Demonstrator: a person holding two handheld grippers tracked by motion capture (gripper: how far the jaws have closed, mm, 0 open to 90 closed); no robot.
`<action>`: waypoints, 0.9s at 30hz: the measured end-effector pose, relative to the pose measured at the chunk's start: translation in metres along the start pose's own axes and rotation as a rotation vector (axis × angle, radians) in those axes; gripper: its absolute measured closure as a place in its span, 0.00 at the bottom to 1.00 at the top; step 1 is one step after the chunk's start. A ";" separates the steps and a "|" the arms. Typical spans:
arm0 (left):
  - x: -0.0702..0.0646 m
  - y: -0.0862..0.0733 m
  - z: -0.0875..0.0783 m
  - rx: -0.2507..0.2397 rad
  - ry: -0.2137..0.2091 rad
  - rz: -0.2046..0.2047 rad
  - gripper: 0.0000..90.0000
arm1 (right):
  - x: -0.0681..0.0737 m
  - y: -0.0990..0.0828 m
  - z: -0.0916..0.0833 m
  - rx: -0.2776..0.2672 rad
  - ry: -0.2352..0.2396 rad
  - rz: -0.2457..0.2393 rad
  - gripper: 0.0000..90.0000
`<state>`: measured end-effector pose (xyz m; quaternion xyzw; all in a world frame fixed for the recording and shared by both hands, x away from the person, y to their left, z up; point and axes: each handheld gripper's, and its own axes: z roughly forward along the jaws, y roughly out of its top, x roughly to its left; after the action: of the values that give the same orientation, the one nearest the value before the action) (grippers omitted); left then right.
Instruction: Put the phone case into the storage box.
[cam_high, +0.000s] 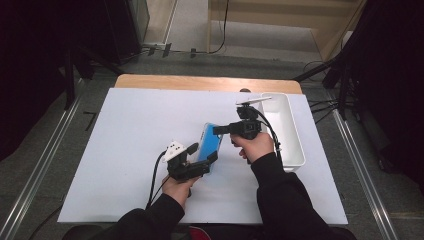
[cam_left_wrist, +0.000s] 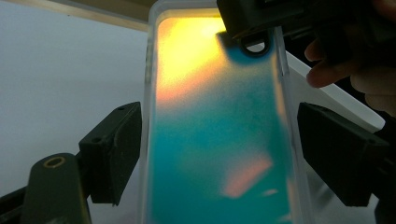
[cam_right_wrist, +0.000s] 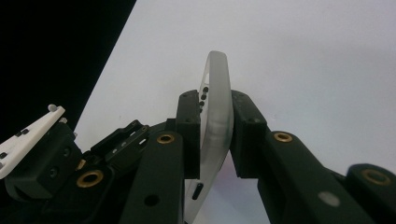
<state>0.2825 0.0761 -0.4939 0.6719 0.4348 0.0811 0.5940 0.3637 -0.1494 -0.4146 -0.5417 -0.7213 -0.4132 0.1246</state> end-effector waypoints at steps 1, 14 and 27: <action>0.000 0.000 0.000 0.000 -0.001 0.003 0.18 | 0.000 0.000 0.000 -0.002 0.004 0.001 0.83; 0.001 -0.001 0.001 0.004 0.001 0.012 0.18 | 0.001 0.001 0.001 0.006 0.014 0.014 0.84; 0.003 -0.001 0.002 0.009 -0.014 0.025 0.18 | 0.005 0.001 -0.001 0.005 0.024 0.012 0.85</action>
<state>0.2853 0.0768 -0.4963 0.6805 0.4226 0.0821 0.5930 0.3625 -0.1469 -0.4103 -0.5409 -0.7174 -0.4171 0.1371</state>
